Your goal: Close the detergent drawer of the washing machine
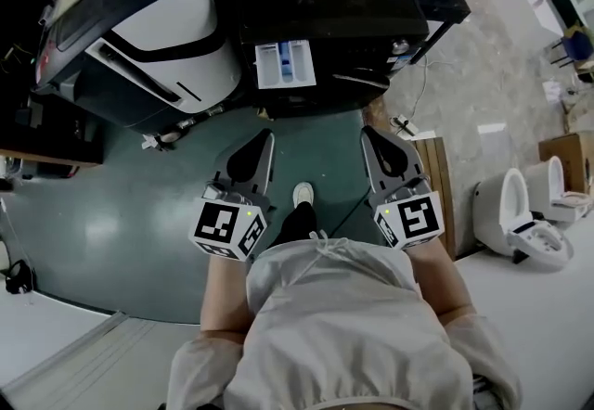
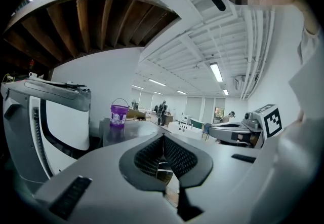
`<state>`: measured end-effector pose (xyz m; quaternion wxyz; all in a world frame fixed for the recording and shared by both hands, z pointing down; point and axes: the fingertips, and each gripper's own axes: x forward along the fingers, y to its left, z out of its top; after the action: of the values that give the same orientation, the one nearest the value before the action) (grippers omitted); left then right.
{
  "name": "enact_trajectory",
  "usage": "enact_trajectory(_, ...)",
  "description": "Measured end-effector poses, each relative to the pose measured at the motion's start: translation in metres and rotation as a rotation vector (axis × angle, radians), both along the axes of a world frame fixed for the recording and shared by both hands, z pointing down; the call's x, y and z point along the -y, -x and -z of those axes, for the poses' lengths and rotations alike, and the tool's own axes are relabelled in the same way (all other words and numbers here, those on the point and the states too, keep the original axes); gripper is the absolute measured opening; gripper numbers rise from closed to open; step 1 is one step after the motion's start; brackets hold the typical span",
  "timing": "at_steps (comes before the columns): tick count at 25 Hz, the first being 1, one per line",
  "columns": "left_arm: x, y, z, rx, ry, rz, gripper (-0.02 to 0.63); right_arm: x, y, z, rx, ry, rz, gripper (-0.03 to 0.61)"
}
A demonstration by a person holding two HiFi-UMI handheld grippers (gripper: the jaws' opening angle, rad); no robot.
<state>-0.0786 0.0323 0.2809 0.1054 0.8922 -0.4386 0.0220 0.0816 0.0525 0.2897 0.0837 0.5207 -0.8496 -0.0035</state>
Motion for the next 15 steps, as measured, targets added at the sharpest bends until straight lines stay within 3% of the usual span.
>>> enact_trajectory(6,0.078,0.010,-0.015,0.010,0.024,-0.015,0.020,0.077,0.012,-0.009,-0.028,0.025,-0.019,0.005)
enact_trajectory(12,0.107,0.010,-0.035,-0.015,0.013,-0.050,0.020,0.117,0.015,-0.035,0.038,0.079,0.003,0.006)
enact_trajectory(15,0.113,0.011,-0.054,-0.016,0.038,-0.045,0.020,0.130,0.018,-0.054,0.018,0.101,0.023,0.006)
